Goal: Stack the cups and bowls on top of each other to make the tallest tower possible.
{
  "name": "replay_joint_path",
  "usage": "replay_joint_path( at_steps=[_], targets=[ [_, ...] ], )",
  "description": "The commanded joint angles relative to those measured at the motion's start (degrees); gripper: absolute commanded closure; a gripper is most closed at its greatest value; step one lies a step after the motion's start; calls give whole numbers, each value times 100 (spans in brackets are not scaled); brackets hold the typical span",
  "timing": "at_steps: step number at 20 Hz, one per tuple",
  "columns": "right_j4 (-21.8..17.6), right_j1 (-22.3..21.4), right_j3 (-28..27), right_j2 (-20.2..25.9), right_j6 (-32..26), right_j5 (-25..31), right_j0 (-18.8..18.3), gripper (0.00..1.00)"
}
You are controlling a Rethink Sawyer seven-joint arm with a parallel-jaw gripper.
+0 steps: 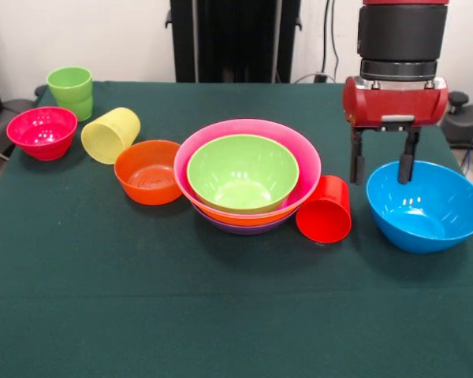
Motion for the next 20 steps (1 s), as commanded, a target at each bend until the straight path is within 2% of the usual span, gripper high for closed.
replay_joint_path(
  at_steps=[1, 5, 11, 14, 18, 20],
  targets=[
    [-530, 401, 131, -75, 298, -263, 426, 0],
    [-357, 381, 108, -184, 433, -232, 566, 0],
    [-304, 361, 46, -259, 344, -94, 630, 0],
    [-344, 566, -151, -187, 170, -48, 561, 0],
    [-302, 627, -285, 57, -170, 353, 339, 0],
    [-279, 666, -313, 93, -163, 336, 293, 0]
  ],
)
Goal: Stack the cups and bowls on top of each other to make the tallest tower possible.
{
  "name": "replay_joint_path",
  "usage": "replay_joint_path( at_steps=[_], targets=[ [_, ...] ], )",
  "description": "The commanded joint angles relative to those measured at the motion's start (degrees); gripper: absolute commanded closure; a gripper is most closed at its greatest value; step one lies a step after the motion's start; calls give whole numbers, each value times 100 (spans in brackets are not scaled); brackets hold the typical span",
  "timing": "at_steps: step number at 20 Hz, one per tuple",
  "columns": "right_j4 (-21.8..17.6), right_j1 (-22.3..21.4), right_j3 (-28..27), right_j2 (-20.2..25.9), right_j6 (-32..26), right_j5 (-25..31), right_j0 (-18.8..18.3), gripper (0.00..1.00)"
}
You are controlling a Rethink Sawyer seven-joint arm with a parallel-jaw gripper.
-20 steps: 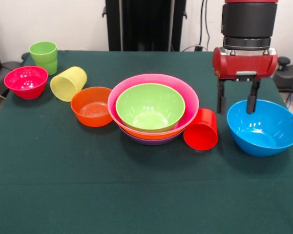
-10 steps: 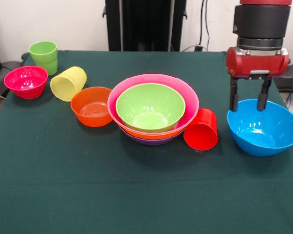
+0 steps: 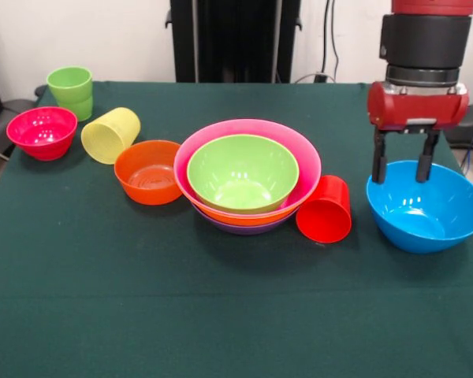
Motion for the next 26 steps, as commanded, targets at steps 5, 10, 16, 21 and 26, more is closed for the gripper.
replay_joint_path(
  at_steps=[5, 10, 16, 21, 26],
  targets=[
    [-376, 509, -236, 457, -250, 210, -371, 0],
    [-482, 416, -38, 514, -235, -92, -540, 0],
    [-579, 405, 132, 238, 89, -432, -329, 0],
    [-545, 434, 55, 87, 222, -441, -158, 0],
    [-461, 453, -87, 6, 195, -269, -19, 0]
  ],
)
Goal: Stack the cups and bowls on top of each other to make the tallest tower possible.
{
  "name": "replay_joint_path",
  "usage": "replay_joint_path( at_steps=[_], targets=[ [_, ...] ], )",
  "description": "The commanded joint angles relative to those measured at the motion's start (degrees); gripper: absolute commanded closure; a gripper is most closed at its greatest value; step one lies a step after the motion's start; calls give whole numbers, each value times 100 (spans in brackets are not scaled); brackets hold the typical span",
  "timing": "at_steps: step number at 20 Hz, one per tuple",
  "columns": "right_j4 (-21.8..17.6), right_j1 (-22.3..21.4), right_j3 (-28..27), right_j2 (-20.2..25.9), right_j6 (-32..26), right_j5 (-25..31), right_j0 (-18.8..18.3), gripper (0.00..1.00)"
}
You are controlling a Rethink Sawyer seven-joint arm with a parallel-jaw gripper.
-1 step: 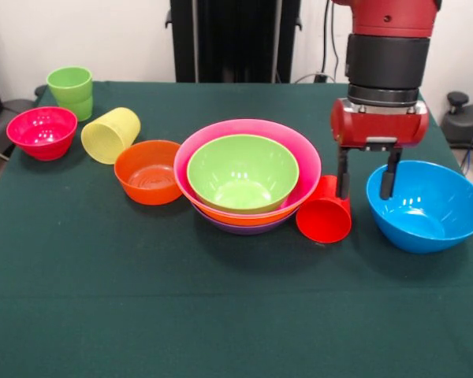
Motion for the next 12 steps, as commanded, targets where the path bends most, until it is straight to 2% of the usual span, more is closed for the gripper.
replay_joint_path(
  at_steps=[1, 4, 10, 12],
  targets=[
    [-371, 240, -46, 75, 201, 2, 216, 0],
    [-350, 269, -95, -7, 238, -4, 292, 0],
    [-365, 241, -113, 56, 79, 38, 207, 0],
    [-400, 242, -44, -39, 204, -207, 265, 0]
  ],
)
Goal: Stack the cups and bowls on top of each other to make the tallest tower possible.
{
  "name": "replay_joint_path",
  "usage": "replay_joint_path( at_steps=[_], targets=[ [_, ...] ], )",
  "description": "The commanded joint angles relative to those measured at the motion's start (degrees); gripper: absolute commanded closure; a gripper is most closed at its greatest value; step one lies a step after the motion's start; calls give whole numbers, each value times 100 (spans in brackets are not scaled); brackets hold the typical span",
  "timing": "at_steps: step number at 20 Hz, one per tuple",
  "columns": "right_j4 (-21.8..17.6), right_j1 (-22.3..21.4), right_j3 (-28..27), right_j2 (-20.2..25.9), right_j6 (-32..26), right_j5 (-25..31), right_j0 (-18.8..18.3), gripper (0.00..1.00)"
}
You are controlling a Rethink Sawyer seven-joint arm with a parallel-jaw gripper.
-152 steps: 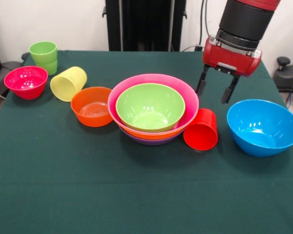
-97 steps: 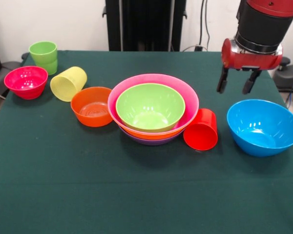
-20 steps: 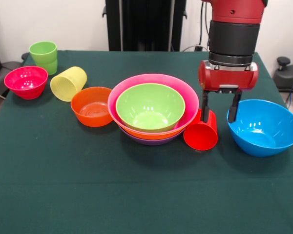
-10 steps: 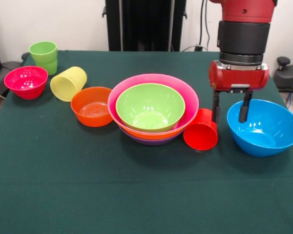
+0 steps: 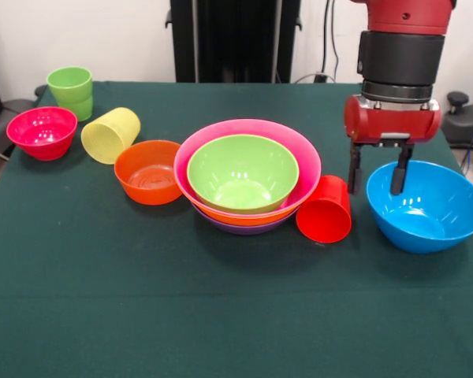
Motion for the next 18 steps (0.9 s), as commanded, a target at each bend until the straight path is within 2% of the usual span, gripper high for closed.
replay_joint_path(
  at_steps=[1, 6, 9, 14, 18],
  targets=[
    [-394, 220, -12, 98, 266, -299, 46, 0],
    [-422, 217, 45, -49, 391, -674, 141, 0],
    [-355, 279, 131, -232, 621, -1172, 238, 0],
    [-282, 269, 121, -311, 500, -1134, 289, 0],
    [-145, 356, 91, -629, 642, -1480, 550, 0]
  ],
)
